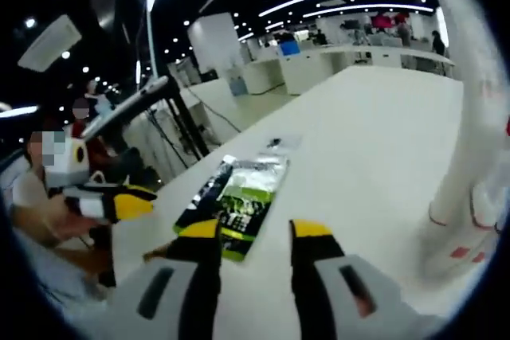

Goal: Arrange the skincare products in the storage area until every visible bottle or jar stands upright without overlapping.

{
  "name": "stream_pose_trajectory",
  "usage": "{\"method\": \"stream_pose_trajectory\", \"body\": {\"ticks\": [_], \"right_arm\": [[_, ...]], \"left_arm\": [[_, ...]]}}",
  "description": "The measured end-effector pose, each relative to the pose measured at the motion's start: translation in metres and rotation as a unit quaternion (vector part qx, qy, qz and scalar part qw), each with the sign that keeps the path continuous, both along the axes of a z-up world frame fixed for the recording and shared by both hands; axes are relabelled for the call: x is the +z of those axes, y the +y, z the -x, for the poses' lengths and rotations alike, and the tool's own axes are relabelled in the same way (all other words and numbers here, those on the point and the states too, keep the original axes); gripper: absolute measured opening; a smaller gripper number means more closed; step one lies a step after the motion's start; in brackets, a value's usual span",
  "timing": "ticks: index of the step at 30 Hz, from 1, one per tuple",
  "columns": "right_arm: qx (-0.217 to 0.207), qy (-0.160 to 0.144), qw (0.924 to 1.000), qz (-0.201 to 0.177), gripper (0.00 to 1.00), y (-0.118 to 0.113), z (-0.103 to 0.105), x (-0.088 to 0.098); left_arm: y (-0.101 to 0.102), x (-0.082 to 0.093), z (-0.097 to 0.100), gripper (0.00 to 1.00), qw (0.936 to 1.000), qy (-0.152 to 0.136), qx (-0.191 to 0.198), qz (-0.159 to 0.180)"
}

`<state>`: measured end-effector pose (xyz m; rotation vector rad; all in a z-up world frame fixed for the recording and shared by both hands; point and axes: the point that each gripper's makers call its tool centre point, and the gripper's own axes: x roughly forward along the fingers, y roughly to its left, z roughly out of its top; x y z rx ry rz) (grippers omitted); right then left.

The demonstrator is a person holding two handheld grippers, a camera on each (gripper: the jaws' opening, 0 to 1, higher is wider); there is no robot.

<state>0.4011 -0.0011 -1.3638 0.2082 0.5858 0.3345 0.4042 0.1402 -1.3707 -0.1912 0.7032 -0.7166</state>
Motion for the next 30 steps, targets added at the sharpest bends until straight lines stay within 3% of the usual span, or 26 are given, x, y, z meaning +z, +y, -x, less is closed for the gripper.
{"method": "stream_pose_trajectory", "body": {"ticks": [7, 15, 17, 23, 24, 27, 28, 30], "right_arm": [[-0.005, 0.039, 0.9991, 0.016, 0.30, 0.009, -0.013, -0.020], [0.001, 0.062, 0.9968, 0.051, 0.27, 0.015, -0.019, -0.035], [-0.001, 0.064, 0.9966, 0.051, 0.27, 0.014, -0.021, -0.036], [0.010, 0.068, 0.9965, 0.047, 0.21, 0.022, -0.021, -0.037], [0.004, 0.066, 0.9968, 0.044, 0.21, 0.023, -0.021, -0.036], [0.004, 0.076, 0.9966, 0.033, 0.16, 0.025, -0.019, -0.036], [0.005, 0.080, 0.9963, 0.030, 0.14, 0.026, -0.018, -0.037], [0.012, 0.084, 0.9962, 0.018, 0.10, 0.032, -0.016, -0.039]], "left_arm": [[-0.013, -0.013, -0.010, 0.24, 0.9992, 0.019, -0.013, -0.032], [-0.018, -0.024, -0.015, 0.24, 0.9976, 0.031, -0.025, -0.057], [-0.019, -0.028, -0.014, 0.24, 0.9957, 0.023, -0.041, -0.080], [-0.027, -0.033, -0.010, 0.18, 0.9936, 0.022, -0.061, -0.093], [-0.027, -0.030, -0.015, 0.18, 0.9928, -0.004, -0.066, -0.100], [-0.019, -0.034, -0.011, 0.06, 0.9828, -0.034, -0.089, -0.158], [-0.022, -0.033, -0.014, 0.07, 0.9821, -0.046, -0.096, -0.156], [-0.026, -0.033, -0.013, 0.06, 0.9856, -0.025, -0.093, -0.139]]}}
